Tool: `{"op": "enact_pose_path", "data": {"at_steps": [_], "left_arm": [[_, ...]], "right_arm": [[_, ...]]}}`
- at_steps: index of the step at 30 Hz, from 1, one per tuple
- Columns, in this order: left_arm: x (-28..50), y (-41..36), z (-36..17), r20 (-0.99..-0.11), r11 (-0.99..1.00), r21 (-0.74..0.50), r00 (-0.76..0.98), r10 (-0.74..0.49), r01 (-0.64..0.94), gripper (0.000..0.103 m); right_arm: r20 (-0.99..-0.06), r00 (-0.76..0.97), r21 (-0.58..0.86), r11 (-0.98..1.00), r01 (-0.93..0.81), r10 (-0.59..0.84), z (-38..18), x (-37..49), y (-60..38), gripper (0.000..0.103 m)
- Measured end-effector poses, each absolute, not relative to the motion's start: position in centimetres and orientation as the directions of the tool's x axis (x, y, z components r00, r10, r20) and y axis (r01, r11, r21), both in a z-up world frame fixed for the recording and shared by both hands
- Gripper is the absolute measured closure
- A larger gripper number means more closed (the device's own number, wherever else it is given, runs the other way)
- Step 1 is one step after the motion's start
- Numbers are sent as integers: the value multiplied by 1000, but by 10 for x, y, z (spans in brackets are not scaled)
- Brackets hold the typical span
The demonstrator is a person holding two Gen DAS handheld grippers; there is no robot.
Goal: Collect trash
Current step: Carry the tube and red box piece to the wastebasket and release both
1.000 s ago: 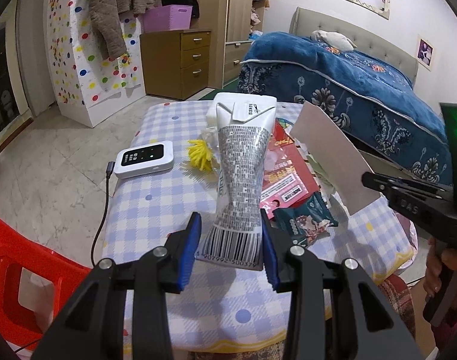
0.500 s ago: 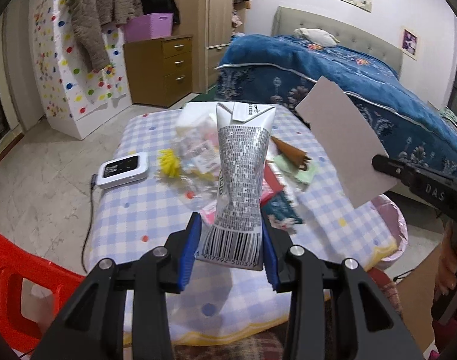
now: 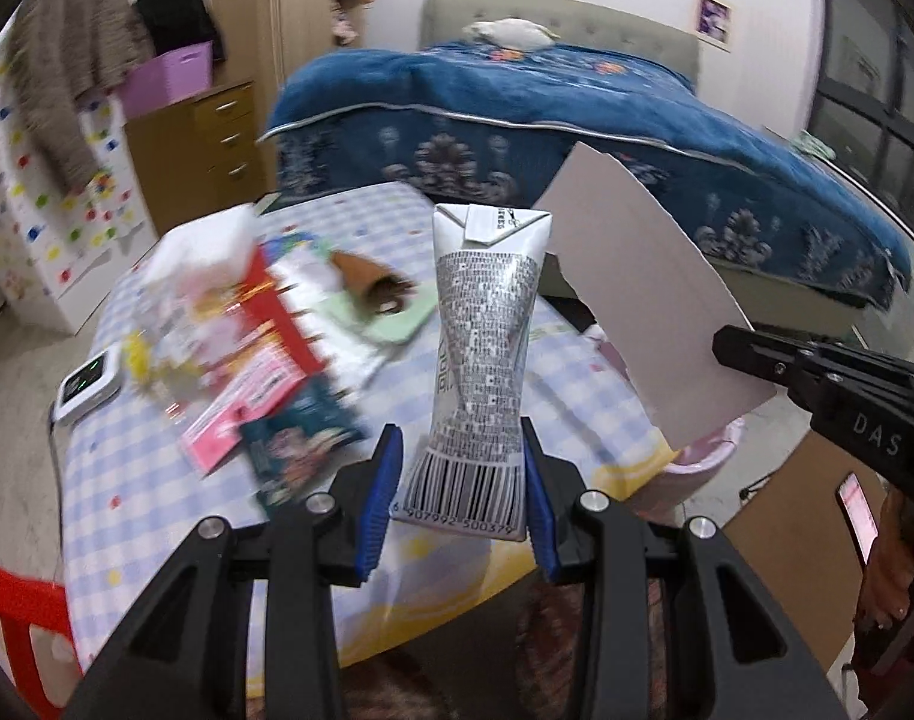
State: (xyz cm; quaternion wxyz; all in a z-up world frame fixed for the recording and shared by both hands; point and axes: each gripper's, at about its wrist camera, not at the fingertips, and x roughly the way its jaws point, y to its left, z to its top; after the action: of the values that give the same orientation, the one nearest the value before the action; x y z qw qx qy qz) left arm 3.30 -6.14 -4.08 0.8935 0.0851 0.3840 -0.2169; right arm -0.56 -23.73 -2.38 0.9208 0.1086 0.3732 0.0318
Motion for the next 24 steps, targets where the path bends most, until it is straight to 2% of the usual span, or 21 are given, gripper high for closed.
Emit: {"op": "enact_pose_path", "data": {"at_steps": [12, 24], "left_arm": [[42, -185, -56, -731, 782, 21, 543, -413, 623, 67], [77, -262, -83, -766, 719, 8, 466, -442, 695, 66]], "right_arm": [[-712, 700, 241, 920, 309, -49, -50, -45, -347, 102], [-770, 629, 226, 875, 429, -109, -91, -22, -403, 102]]}}
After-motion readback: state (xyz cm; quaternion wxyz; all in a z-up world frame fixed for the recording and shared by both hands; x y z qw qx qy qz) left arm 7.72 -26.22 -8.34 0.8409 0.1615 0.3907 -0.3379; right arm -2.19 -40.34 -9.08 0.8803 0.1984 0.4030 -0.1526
